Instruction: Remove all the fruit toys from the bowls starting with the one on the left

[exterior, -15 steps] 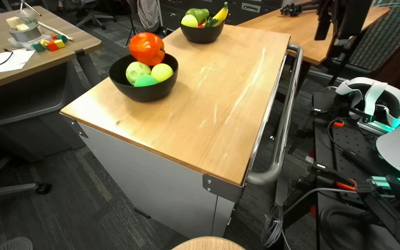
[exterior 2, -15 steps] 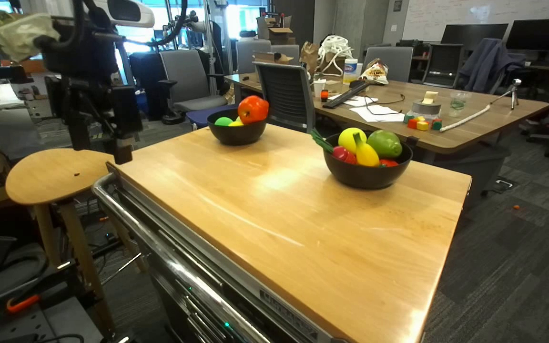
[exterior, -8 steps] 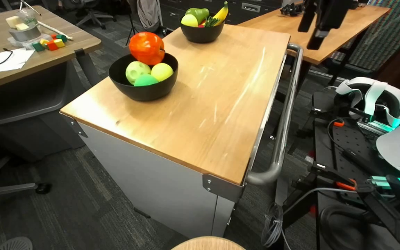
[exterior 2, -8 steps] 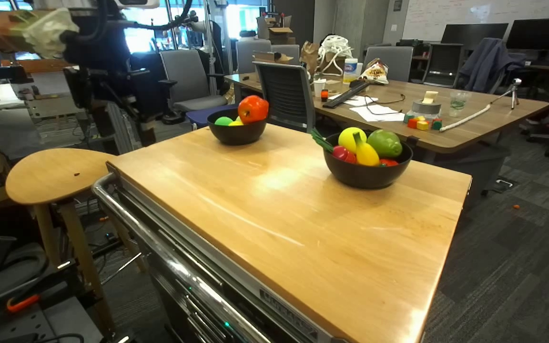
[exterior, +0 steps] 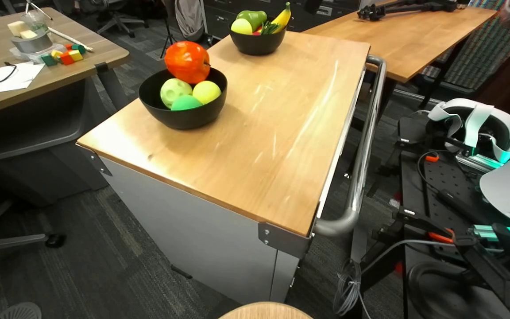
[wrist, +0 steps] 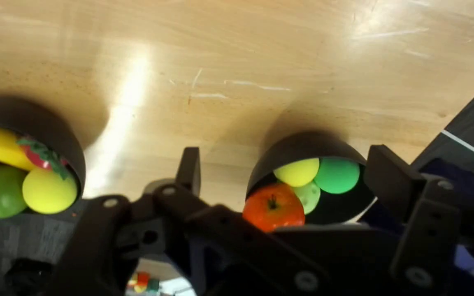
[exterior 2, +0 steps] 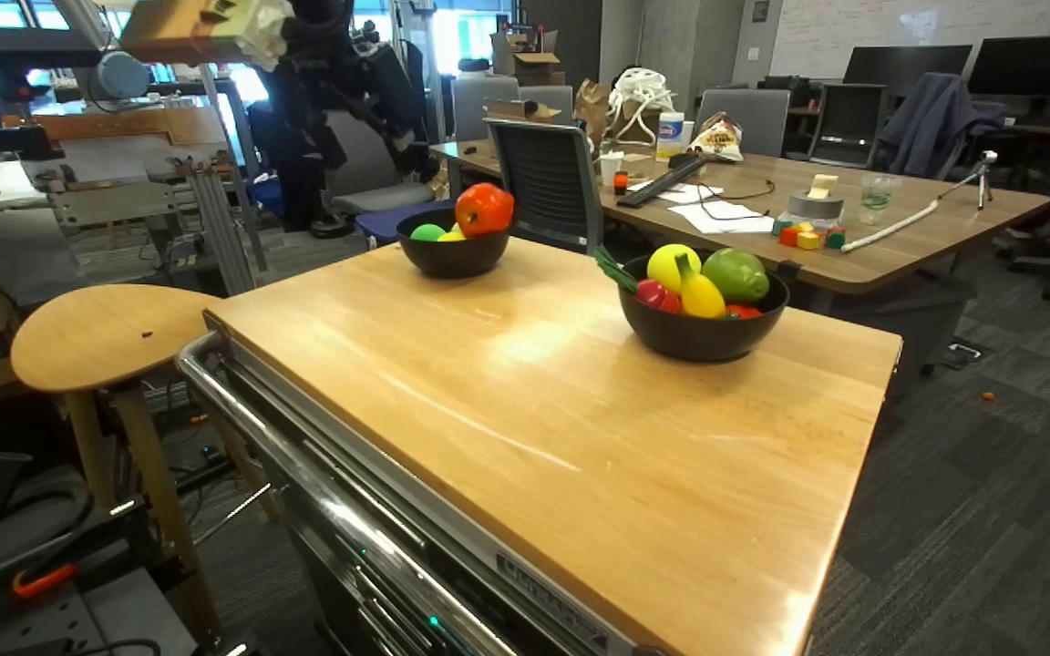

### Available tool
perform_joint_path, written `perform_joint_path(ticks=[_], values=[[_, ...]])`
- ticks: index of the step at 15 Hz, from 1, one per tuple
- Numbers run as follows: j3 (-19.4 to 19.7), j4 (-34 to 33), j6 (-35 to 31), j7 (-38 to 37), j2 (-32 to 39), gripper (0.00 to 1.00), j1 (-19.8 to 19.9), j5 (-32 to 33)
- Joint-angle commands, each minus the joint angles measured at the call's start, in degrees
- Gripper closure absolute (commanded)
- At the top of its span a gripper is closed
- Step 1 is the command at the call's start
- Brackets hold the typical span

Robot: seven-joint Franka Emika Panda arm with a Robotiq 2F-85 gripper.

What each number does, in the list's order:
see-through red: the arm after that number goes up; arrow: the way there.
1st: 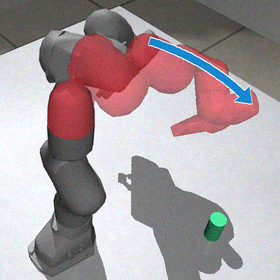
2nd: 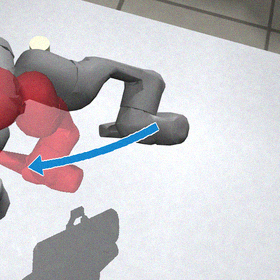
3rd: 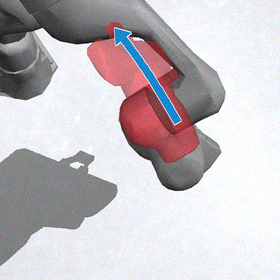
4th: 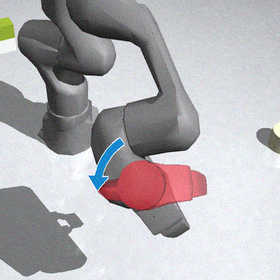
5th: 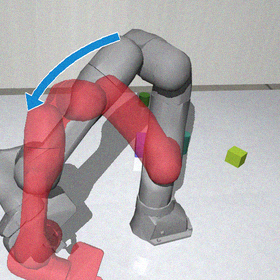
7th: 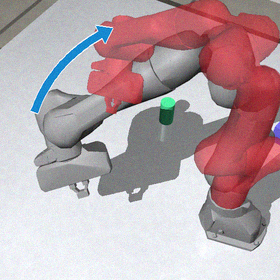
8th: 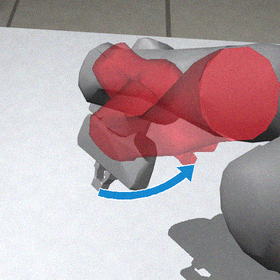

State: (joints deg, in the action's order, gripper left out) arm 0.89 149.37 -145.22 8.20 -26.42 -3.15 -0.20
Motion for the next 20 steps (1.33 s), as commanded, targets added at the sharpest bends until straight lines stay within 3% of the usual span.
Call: perform_joint_path(ticks=[1, 6, 7, 10, 11, 12, 13, 17, 20], values=[[-0.3, -1.7, 1.7, -1.3, 2.2, 0.00, 0.4, 0.1], [-1.1, -5.0, 5.1, -0.5, 6.1, 0.00, 1.0, 2.4], [-1.0, -7.1, 10.5, 1.5, 6.8, 0.00, 0.8, 3.7], [0.5, -14.4, 23.8, 8.6, 10.0, 0.00, -1.7, -0.3], [-0.3, -15.0, 23.8, 6.0, 10.2, 0.00, -1.3, -0.5], [-0.9, -12.8, 16.7, 0.4, 9.2, 0.00, -1.2, -3.7], [-0.7, -11.6, 19.9, 3.9, 8.1, 0.00, -0.6, -0.8], [-0.9, -12.3, 16.6, 2.3, 9.5, 0.00, -0.9, -2.9], [-1.6, -18.8, 19.4, 2.6, 14.2, 0.00, -0.7, -0.7]])
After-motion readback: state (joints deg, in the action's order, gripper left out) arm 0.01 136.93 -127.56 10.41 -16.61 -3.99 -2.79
